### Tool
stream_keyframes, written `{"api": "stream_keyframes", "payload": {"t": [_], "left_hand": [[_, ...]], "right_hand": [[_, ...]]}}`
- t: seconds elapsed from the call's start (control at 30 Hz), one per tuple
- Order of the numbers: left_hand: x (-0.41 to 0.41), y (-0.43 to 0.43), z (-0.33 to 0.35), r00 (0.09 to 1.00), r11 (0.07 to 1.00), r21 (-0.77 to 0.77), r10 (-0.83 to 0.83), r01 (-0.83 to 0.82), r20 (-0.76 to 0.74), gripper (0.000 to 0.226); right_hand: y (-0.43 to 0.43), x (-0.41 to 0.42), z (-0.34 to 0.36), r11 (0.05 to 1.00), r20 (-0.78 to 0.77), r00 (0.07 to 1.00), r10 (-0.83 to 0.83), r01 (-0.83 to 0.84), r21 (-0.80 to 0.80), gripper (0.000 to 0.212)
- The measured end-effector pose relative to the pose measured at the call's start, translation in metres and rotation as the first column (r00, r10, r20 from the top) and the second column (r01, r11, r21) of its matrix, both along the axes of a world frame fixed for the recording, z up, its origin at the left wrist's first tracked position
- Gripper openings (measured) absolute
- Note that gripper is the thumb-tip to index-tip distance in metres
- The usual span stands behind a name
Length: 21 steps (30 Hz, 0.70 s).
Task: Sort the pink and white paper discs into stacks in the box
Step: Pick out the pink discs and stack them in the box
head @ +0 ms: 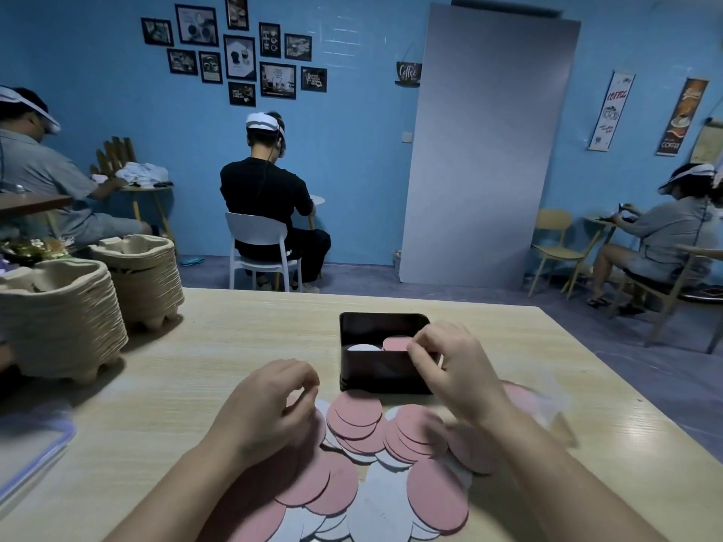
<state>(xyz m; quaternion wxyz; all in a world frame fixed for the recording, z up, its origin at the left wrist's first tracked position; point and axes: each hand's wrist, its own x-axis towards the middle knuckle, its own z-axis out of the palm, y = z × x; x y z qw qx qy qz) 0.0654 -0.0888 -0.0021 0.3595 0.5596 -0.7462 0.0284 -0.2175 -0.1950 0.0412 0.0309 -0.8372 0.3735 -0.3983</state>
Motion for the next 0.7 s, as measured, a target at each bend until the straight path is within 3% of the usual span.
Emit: {"api": "stream_keyframes", "payload": {"t": [0.17,0.4,0.53,0.7], "left_hand": [[0.014,0.023,-0.011,0.999,0.996,0.089,0.020,-0.023,0.038,0.015],[0.019,0.046,-0.026,0.999,0.993,0.114,0.035,-0.036,0.014,0.026],[0.015,0.045,-0.023,0.999,0.995,0.098,0.028,-0.030,0.014,0.020],[0.015,0.043,-0.014,1.000,0.997,0.075,0.024,-0.025,0.014,0.016]], "right_hand": [[0.041,0.011,-0.032,0.982,-0.037,0.987,0.154,-0.149,0.118,0.013],[0.051,0.027,-0.054,0.978,-0.283,0.954,0.099,-0.040,0.206,0.026],[0.046,0.037,-0.050,0.976,-0.327,0.942,0.074,-0.001,0.216,0.035],[0.044,0.037,-0.058,0.973,-0.289,0.953,0.087,-0.020,0.229,0.031]]}}
